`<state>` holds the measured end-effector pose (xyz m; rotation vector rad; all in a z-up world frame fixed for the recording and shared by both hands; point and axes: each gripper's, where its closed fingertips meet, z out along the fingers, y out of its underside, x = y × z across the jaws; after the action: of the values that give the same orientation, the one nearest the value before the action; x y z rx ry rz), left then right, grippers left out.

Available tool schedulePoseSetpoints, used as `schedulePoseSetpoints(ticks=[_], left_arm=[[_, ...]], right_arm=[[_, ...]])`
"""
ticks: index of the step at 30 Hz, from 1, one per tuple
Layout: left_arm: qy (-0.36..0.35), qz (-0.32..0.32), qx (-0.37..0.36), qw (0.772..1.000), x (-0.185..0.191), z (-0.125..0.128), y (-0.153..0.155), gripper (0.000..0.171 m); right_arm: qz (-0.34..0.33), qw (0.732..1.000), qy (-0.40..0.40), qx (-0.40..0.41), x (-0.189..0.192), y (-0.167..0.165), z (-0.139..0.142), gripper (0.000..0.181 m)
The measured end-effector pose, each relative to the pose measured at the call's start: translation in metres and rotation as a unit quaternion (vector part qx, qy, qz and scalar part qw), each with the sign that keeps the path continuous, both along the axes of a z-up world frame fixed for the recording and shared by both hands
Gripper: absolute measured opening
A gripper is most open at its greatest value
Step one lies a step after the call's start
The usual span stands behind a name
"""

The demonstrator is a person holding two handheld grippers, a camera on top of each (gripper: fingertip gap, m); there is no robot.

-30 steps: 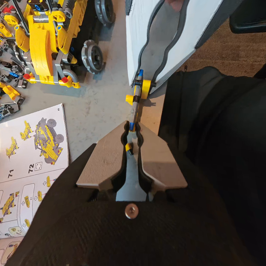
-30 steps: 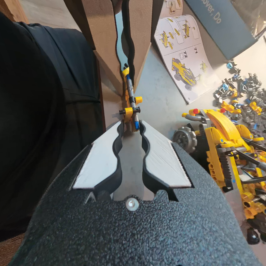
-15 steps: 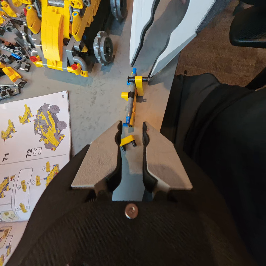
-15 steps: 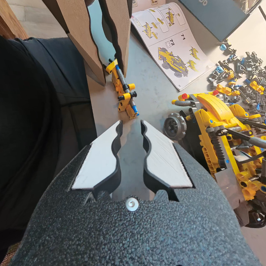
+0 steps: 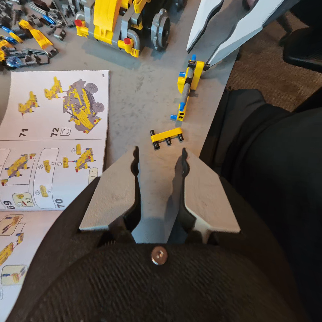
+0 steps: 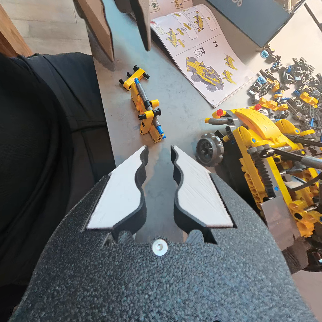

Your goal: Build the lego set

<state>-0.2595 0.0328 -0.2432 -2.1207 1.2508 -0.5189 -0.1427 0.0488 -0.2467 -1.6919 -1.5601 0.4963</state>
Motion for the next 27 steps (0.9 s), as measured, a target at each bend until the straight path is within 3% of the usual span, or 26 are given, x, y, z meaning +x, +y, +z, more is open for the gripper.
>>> schedulePoseSetpoints(ticks=[4,9,14,27], left_arm=[[0.029,-0.008,0.042,0.999,0.001,-0.008,0.009,0.034],[0.012,-0.042,0.0,0.999,0.008,-0.015,0.007,0.036],[0.022,-0.048,0.011,0.999,0.002,-0.012,0.009,0.033],[-0.001,-0.027,0.006,1.0,0.006,-0.015,0.011,0.032]], right_arm=[[0.003,1.0,0.003,0.0,0.0,-0.001,0.0,0.026],[0.009,0.999,0.024,-0.024,0.001,0.001,0.002,0.025],[0.02,0.997,0.052,-0.052,0.001,-0.001,0.008,0.027],[0.04,0.996,0.026,-0.072,0.0,-0.006,-0.001,0.032]])
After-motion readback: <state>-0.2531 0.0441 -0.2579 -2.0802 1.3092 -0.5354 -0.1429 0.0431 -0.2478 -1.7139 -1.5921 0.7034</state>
